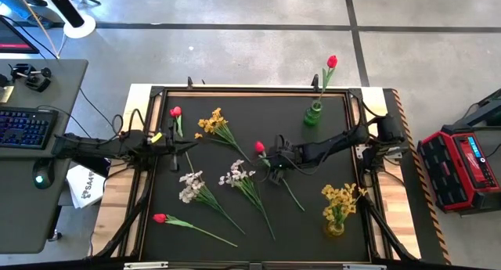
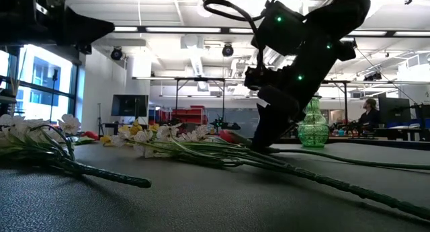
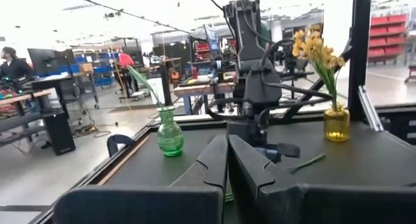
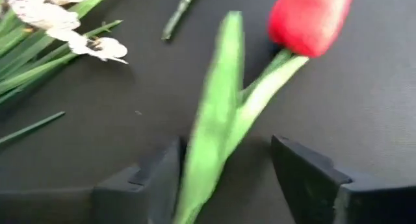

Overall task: Sort flowers into vase by color
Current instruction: Put the bottom right red flower into the green vase

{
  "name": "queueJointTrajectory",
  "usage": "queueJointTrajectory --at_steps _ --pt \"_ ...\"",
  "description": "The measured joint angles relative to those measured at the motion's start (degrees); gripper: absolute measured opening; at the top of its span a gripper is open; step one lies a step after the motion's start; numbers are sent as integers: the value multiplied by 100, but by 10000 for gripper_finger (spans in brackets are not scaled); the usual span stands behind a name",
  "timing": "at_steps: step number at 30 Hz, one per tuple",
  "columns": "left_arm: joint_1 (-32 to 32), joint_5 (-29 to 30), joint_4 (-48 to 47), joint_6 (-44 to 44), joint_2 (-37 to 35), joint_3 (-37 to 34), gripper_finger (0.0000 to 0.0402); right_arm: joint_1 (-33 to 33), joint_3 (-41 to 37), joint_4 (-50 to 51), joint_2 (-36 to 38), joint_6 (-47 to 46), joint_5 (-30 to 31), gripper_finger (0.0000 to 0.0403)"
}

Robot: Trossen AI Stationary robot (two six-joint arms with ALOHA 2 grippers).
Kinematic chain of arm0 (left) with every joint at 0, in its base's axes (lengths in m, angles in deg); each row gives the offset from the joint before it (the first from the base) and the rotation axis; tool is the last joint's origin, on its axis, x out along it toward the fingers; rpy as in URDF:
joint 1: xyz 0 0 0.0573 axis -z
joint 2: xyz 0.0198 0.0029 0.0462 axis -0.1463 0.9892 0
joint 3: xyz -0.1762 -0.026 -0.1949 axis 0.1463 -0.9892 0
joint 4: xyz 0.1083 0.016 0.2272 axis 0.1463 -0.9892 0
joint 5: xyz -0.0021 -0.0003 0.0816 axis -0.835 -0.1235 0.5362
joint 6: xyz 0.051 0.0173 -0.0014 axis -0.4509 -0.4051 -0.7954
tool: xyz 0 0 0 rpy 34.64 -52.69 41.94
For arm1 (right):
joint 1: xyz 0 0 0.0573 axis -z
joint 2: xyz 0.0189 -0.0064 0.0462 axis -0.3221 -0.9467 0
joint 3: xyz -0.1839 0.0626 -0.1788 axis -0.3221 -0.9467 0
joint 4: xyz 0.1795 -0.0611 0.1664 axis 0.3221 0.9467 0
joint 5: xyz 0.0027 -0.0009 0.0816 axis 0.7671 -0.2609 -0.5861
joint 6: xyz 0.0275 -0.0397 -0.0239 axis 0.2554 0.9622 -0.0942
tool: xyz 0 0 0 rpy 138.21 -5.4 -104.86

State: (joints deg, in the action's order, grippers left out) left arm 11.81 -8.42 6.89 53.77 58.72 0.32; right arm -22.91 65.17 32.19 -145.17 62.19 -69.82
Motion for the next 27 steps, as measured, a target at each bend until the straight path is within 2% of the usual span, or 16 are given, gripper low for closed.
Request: queueJointTrajectory --at_steps 5,9,10,13,18,21,27 --pt "2 -2 -209 0 1 0 0 118 4 -51 -98 19 82 111" --pt "2 -2 -320 36 20 0 0 318 0 -519 -148 341 245 22" --pt "2 -2 -327 45 20 0 0 413 -2 -711 -158 487 355 12" --pt "2 -2 -326 46 22 0 0 780 49 -1377 -157 805 592 17" --pt "4 -2 -325 96 22 0 0 1511 52 -2163 -287 909 349 11" --pt "3 12 -330 111 22 0 0 1701 50 -2480 -295 1078 351 3" --pt "4 61 -336 318 22 0 0 1585 48 -3423 141 1937 1349 2"
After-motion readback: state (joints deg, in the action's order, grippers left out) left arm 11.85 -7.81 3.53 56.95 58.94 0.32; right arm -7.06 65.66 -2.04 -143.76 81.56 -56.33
